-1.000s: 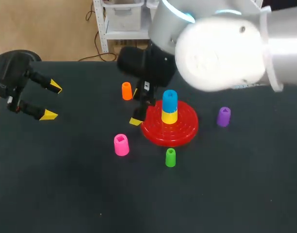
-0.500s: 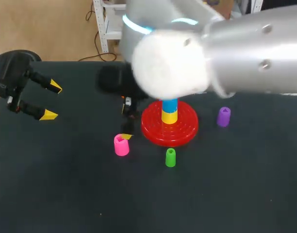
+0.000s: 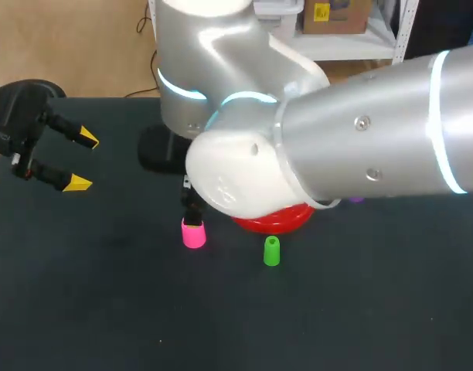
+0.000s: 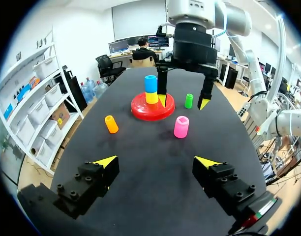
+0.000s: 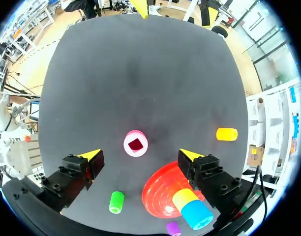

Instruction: Pick up and stack the cylinders on the red base in this order: pink,purple,orange,green

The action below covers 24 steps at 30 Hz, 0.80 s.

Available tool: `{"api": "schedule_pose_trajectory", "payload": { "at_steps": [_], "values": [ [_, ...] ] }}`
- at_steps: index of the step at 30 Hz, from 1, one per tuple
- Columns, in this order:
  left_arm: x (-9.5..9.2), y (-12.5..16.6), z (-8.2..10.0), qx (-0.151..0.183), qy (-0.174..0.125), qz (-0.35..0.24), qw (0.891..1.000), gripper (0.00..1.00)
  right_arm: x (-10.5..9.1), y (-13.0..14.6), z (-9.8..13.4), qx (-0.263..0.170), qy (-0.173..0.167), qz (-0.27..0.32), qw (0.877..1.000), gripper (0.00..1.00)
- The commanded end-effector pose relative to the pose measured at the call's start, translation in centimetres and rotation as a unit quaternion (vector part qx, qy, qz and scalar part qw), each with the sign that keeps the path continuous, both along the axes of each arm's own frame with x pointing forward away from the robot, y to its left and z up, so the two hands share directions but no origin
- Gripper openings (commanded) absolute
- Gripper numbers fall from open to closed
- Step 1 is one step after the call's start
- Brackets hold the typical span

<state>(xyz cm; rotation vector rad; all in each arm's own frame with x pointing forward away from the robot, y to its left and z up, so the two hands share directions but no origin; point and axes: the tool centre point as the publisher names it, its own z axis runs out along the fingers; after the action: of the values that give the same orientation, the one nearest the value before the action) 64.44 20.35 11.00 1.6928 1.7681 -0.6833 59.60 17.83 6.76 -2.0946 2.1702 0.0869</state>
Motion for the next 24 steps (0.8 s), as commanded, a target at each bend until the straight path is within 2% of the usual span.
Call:
{"api": "schedule_pose_trajectory", "payload": {
  "at_steps": [1, 24],
  "values": [
    [-0.1, 0.1, -0.1, -0.001, -0.002, 0.001, 1.000, 1.00, 0.0, -0.1, -0.9, 0.003, 0.002, 0.003, 1.000, 1.00],
    [-0.1, 0.1, -0.1, -0.001, -0.002, 0.001, 1.000, 1.00, 0.5, 0.6, -4.7, -0.012, 0.031, 0.026, 0.999, 1.00]
  ]
}}
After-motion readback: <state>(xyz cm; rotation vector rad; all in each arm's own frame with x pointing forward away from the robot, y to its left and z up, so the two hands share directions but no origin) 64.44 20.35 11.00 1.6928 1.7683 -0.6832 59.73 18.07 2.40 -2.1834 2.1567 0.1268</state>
